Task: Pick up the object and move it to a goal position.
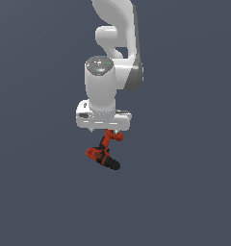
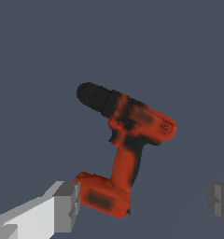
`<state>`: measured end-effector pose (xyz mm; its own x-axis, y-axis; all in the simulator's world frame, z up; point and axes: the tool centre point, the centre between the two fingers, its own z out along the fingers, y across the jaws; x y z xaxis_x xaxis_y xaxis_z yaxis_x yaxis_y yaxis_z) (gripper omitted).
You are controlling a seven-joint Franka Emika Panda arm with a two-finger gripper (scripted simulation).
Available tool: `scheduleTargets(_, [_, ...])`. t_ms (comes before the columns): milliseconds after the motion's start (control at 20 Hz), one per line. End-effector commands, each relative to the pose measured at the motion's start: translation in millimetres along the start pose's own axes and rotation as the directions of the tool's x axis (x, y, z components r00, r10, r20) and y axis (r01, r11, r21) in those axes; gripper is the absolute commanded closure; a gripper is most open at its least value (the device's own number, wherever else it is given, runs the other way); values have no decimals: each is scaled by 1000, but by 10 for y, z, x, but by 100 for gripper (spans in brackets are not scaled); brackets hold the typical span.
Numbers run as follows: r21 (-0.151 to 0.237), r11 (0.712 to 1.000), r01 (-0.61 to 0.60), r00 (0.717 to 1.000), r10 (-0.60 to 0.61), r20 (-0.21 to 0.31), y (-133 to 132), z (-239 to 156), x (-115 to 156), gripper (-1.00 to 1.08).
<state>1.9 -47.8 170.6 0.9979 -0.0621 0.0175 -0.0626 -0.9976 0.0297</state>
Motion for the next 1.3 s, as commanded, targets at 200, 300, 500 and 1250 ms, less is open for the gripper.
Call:
scheduleTargets(200, [-4, 1000, 19, 1000, -19, 3, -18, -17, -2, -100])
scheduleTargets(300, [-6, 1000, 29, 1000, -29, 4, -31, -31, -4, -100])
scheduleTargets(500, [-6, 999, 32, 999, -32, 4, -33, -32, -4, -100])
scheduleTargets(1250, [-57, 962, 267, 962, -261, 85, 56, 206, 101, -100])
